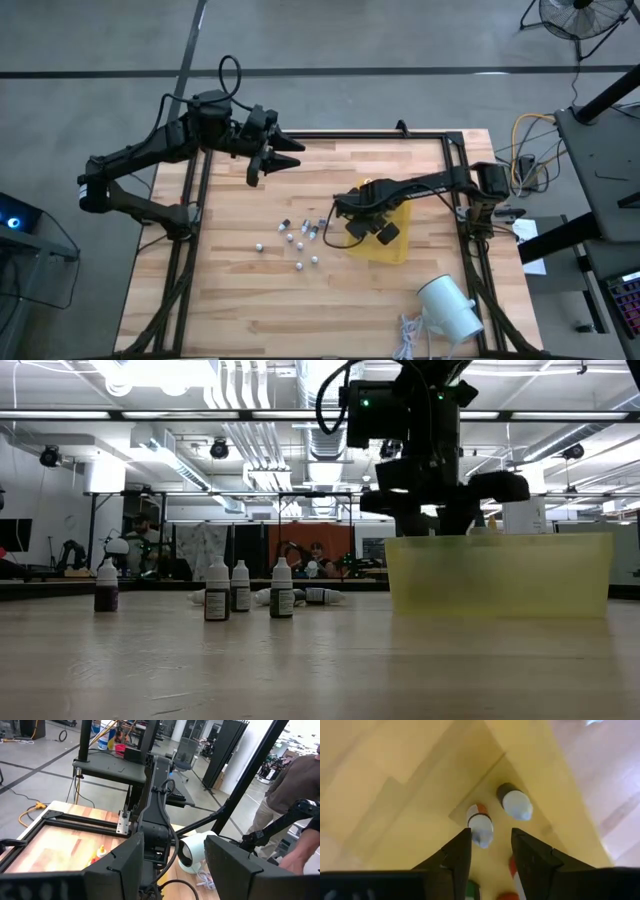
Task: Pick & Place food coloring
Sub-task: Put the small violet food coloring bottle into the yellow bin
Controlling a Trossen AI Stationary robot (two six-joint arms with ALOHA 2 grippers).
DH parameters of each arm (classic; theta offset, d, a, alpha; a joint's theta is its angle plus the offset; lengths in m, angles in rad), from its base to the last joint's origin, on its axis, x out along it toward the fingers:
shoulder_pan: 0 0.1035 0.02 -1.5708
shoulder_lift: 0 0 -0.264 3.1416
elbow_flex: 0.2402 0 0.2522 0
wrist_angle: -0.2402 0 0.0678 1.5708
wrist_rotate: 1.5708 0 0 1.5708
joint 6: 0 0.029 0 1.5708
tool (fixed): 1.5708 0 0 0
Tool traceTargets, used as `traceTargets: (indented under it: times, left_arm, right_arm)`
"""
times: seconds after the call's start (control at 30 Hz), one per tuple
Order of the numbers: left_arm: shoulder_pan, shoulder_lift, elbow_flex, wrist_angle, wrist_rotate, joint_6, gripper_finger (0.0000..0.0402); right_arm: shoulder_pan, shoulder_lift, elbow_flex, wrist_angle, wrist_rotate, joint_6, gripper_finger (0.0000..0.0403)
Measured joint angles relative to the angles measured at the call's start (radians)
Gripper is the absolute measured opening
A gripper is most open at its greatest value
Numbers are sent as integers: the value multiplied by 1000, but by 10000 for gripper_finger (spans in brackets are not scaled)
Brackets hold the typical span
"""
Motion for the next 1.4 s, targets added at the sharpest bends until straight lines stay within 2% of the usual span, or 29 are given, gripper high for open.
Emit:
traceTargets:
  times: [0.33,0.43,0.53,1.0,1.4]
  left_arm:
    - [0,0,0,0,0,-4,181]
    - [0,0,0,0,0,-4,181]
    - [0,0,0,0,0,-4,181]
    - [0,0,0,0,0,-3,181]
    - [1,-19,2,-85,1,72,181]
  right_arm:
    - [8,0,129,-178,-8,64,128]
    - [16,-1,171,-209,-44,97,132]
    - [21,-1,219,-211,-101,140,134]
    - [29,-3,474,-174,-211,311,114]
    - [38,-3,468,-178,-278,415,92]
